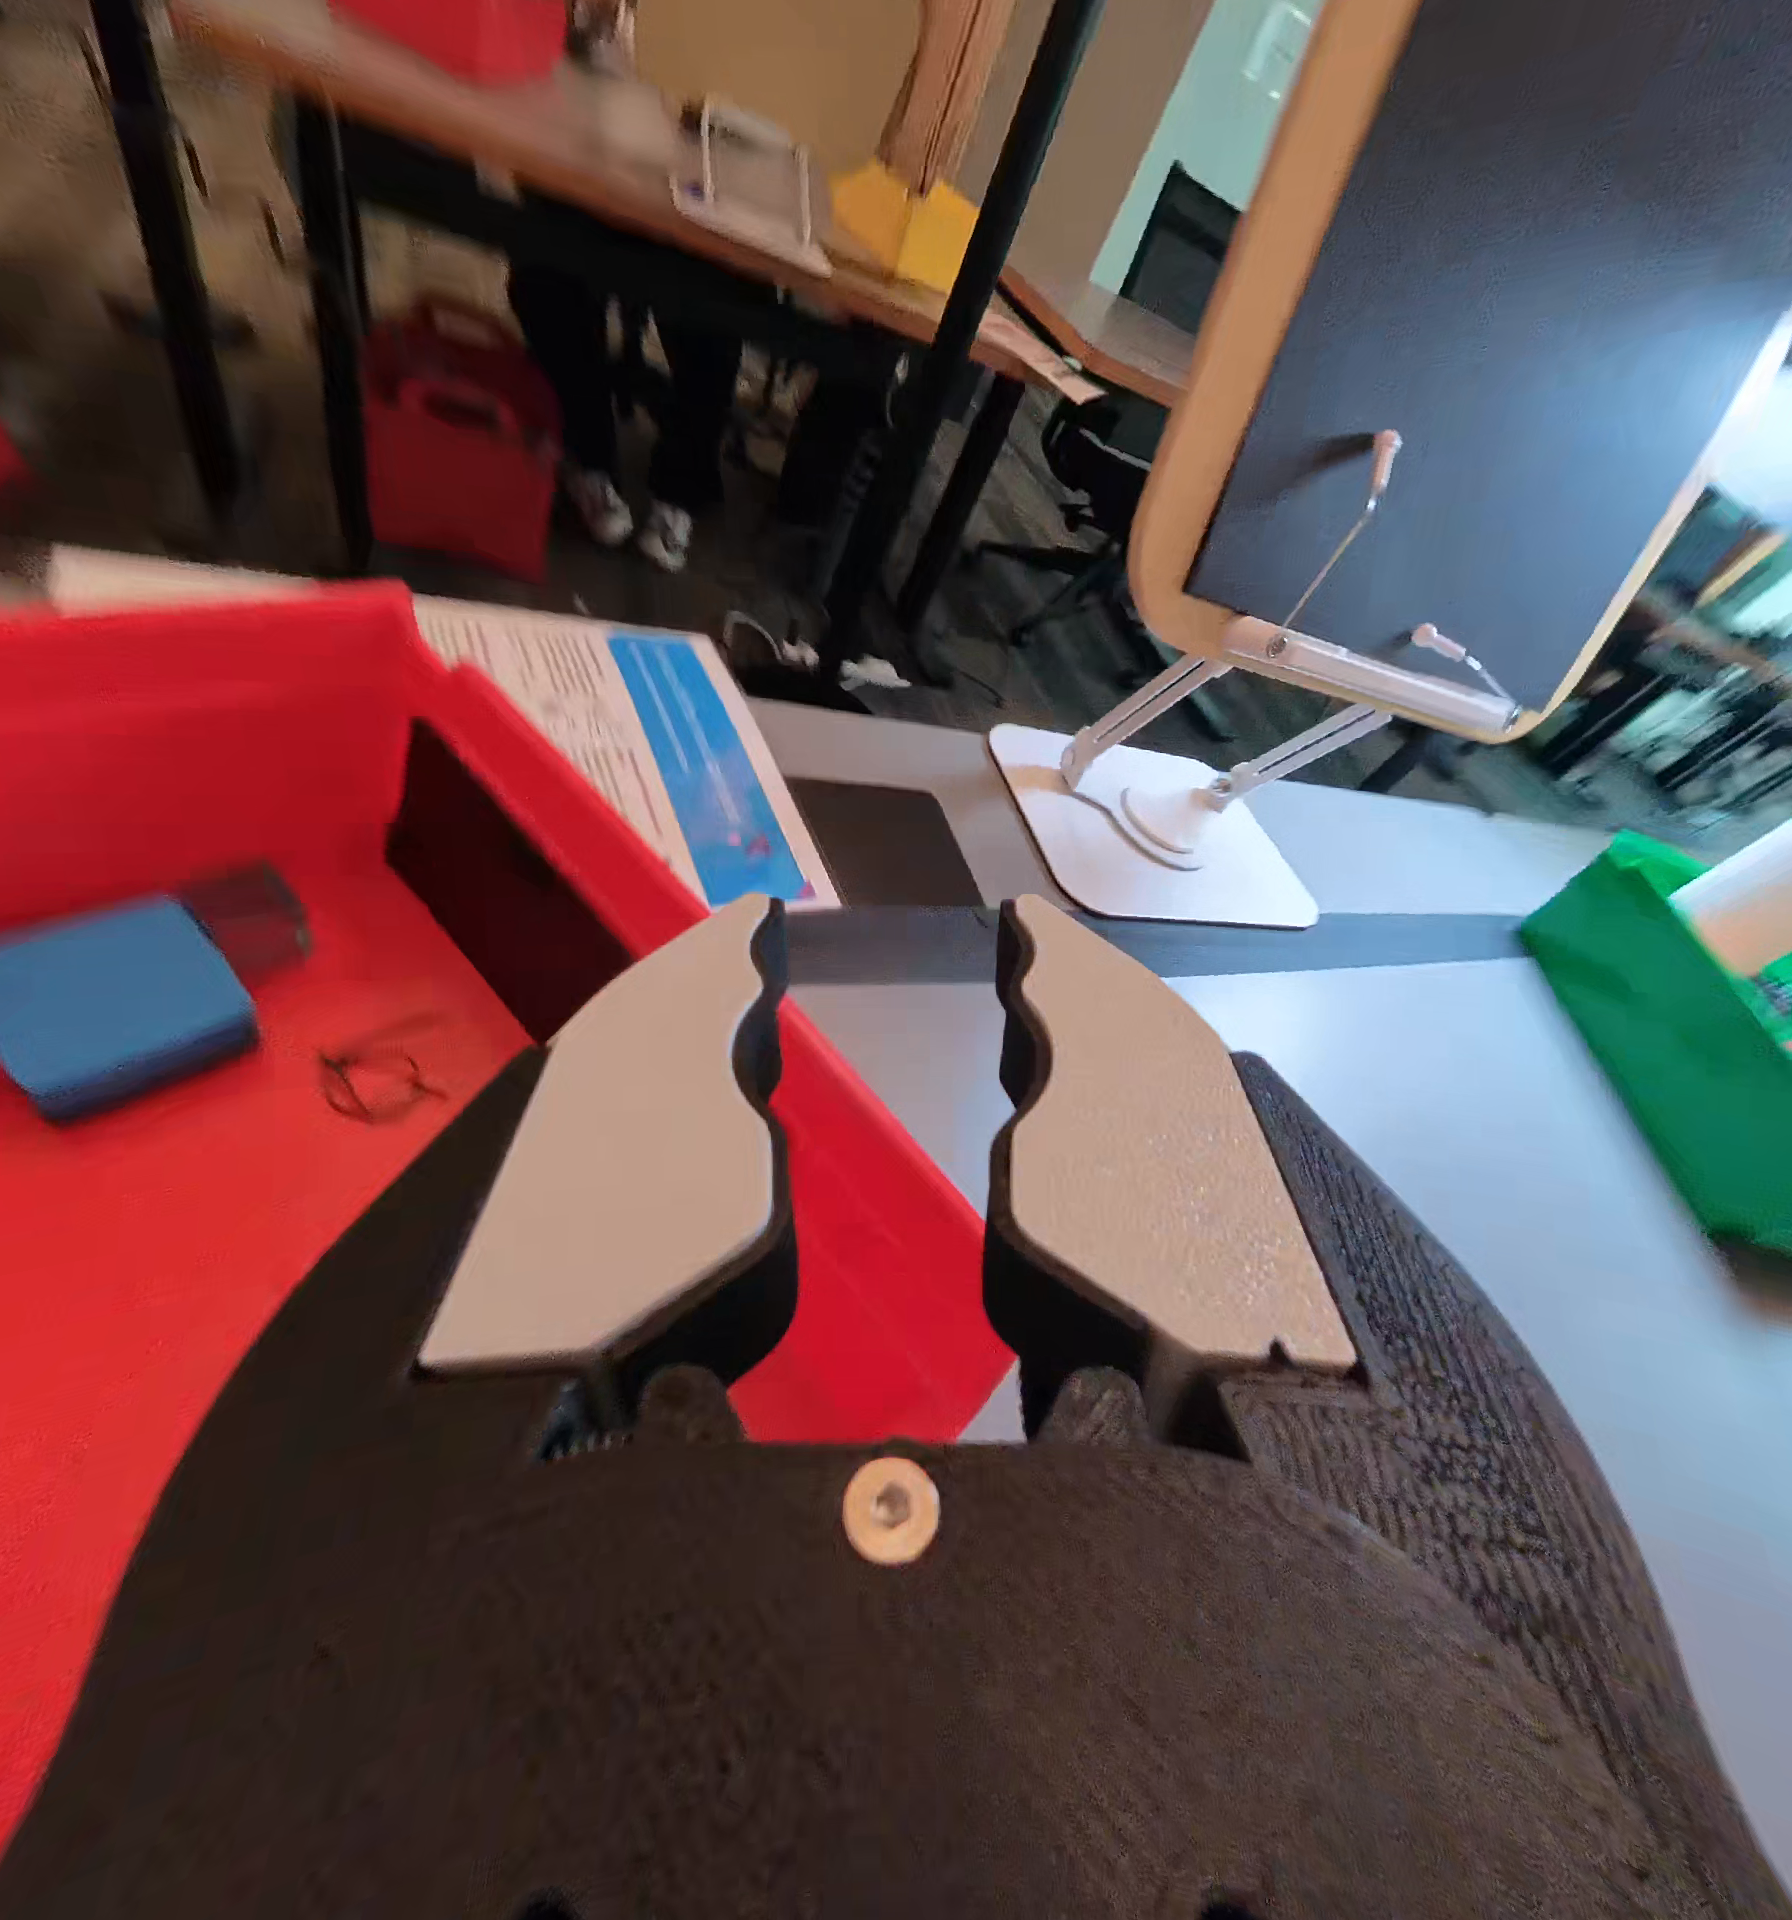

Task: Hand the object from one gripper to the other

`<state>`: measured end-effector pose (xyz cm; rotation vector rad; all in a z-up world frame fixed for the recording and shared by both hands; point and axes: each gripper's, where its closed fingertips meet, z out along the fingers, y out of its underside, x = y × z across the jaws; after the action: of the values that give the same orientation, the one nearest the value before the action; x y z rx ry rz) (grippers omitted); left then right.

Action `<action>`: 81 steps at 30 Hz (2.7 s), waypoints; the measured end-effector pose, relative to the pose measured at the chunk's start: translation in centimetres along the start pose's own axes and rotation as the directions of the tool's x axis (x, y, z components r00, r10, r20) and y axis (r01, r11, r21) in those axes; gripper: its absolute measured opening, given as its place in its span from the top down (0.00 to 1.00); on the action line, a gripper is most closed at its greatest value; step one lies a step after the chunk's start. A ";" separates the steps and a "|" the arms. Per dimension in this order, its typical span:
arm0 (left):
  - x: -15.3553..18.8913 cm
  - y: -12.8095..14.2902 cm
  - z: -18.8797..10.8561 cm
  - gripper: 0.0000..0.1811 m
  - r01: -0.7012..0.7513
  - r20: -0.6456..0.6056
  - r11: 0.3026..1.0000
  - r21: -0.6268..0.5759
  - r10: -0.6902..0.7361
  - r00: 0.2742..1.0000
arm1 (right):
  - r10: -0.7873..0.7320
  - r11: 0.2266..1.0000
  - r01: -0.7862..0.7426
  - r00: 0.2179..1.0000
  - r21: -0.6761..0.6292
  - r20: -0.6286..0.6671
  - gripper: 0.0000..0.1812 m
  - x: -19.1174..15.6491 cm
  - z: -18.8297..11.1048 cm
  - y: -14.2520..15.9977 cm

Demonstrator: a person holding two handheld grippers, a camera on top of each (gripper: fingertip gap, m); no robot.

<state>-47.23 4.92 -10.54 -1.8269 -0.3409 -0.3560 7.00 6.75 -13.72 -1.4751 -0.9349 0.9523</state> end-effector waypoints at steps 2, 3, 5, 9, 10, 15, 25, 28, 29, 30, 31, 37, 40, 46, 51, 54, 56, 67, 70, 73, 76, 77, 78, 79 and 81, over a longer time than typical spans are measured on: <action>-1.6 0.9 0.9 0.79 0.127 -0.010 0.992 -0.008 -0.127 0.992 | 0.030 1.000 -0.030 1.000 -0.010 -0.001 0.88 0.3 0.1 0.4; -2.4 1.3 1.3 0.79 0.165 0.002 0.986 -0.016 -0.165 0.986 | 0.041 0.999 -0.042 0.999 -0.015 -0.004 0.88 0.4 0.2 0.5; -4.0 2.4 2.2 0.78 0.195 0.041 0.979 -0.066 -0.192 0.980 | 0.063 0.997 -0.063 0.998 -0.031 -0.010 0.88 0.7 0.4 1.0; -6.2 5.2 3.9 0.75 0.189 0.127 0.961 -0.202 -0.166 0.978 | 0.080 0.996 -0.080 0.997 -0.047 -0.017 0.88 0.7 0.4 1.6; -6.6 5.8 4.2 0.75 0.183 0.145 0.957 -0.226 -0.153 0.978 | 0.079 0.996 -0.080 0.997 -0.047 -0.022 0.88 0.8 0.3 1.6; -7.8 6.7 4.8 0.75 0.217 0.155 0.940 -0.265 -0.180 0.971 | 0.121 0.991 -0.122 0.992 -0.049 -0.030 0.88 0.9 0.1 1.9; -8.7 8.2 3.9 0.80 0.259 0.198 0.894 -0.366 -0.197 0.960 | 0.234 0.971 -0.234 0.972 -0.056 -0.011 0.89 1.7 0.5 2.6; -8.1 8.1 4.6 0.87 0.265 0.166 0.892 -0.367 -0.217 0.962 | 0.242 0.967 -0.242 0.970 -0.077 0.001 0.89 1.6 0.7 3.0; -8.1 8.0 4.7 0.91 0.253 0.168 0.892 -0.376 -0.203 0.965 | 0.241 0.967 -0.240 0.971 -0.083 0.003 0.89 1.5 0.7 3.1; -8.3 8.0 4.6 0.92 0.229 0.185 0.892 -0.388 -0.168 0.968 | 0.235 0.969 -0.234 0.972 -0.085 0.001 0.89 1.4 0.5 3.1; -8.5 7.9 4.4 0.93 0.198 0.205 0.894 -0.402 -0.122 0.971 | 0.225 0.971 -0.225 0.974 -0.085 -0.003 0.89 1.4 0.3 3.1; -7.9 3.7 2.3 0.96 0.068 0.236 0.960 -0.271 -0.003 0.972 | 0.149 0.988 -0.149 0.989 -0.050 -0.019 0.89 1.1 -0.6 2.1; -5.4 0.5 0.1 0.99 0.003 0.167 0.991 -0.132 0.020 0.986 | 0.121 0.992 -0.121 0.993 -0.039 0.000 0.89 0.2 -0.2 1.4; 10.4 -3.1 -5.1 0.99 -0.056 -0.369 0.976 0.210 0.132 0.920 | 0.100 0.995 -0.101 0.987 0.002 0.128 0.89 -4.0 2.2 -1.7; 26.0 2.7 -7.8 0.99 0.020 -0.784 0.979 0.205 0.152 0.602 | 0.009 0.993 -0.041 0.960 0.108 0.278 0.85 -9.2 4.5 -6.5; 32.6 8.9 -8.0 0.99 0.057 -0.902 0.992 0.110 0.075 0.425 | -0.016 0.984 -0.050 0.932 0.172 0.362 0.79 -11.5 5.6 -7.3; 35.3 12.7 -7.4 0.99 0.080 -0.937 0.996 0.030 0.000 0.350 | 0.039 0.981 -0.117 0.896 0.152 0.442 0.74 -12.7 6.1 -6.1; 33.7 19.4 -1.8 0.84 0.014 -0.823 0.985 -0.174 -0.153 0.546 | -0.383 0.910 0.336 0.907 0.244 0.178 0.99 -10.6 4.9 -4.6; 33.8 19.2 -2.3 0.82 0.140 -0.827 0.921 -0.363 -0.388 0.408 | -0.761 0.620 0.769 0.638 0.155 -0.121 0.99 -9.2 4.6 -4.3; 35.3 19.8 -3.1 0.80 0.193 -0.803 0.849 -0.492 -0.528 0.275 | -0.951 0.233 0.972 0.232 0.019 -0.207 0.99 -9.7 5.5 -1.9; 36.7 21.7 -3.7 0.81 0.129 -0.777 0.815 -0.565 -0.578 0.250 | -0.988 0.043 0.999 0.046 0.024 -0.149 0.99 -11.8 7.0 1.0; 37.0 22.4 -3.7 0.81 0.104 -0.768 0.808 -0.580 -0.585 0.261 | -0.991 0.009 0.999 0.013 0.032 -0.132 0.98 -12.4 7.4 1.6; 37.1 22.9 -3.7 0.82 0.085 -0.765 0.807 -0.584 -0.582 0.275 | -0.992 -0.006 0.999 -0.001 0.037 -0.126 0.98 -12.8 7.7 1.9; 36.9 23.5 -3.5 0.87 0.070 -0.758 0.807 -0.587 -0.578 0.303 | -0.992 -0.014 0.999 -0.008 0.041 -0.127 0.99 -13.2 7.9 2.1; 36.2 23.9 -3.1 0.95 0.048 -0.756 0.814 -0.578 -0.557 0.343 | -0.994 0.013 1.000 0.015 0.019 -0.112 0.97 -13.0 8.2 2.2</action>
<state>-4.70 -2.74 -15.71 -1.6847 0.2251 -1.8092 -5.22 -2.55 -15.68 -0.3420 -1.5073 -0.2199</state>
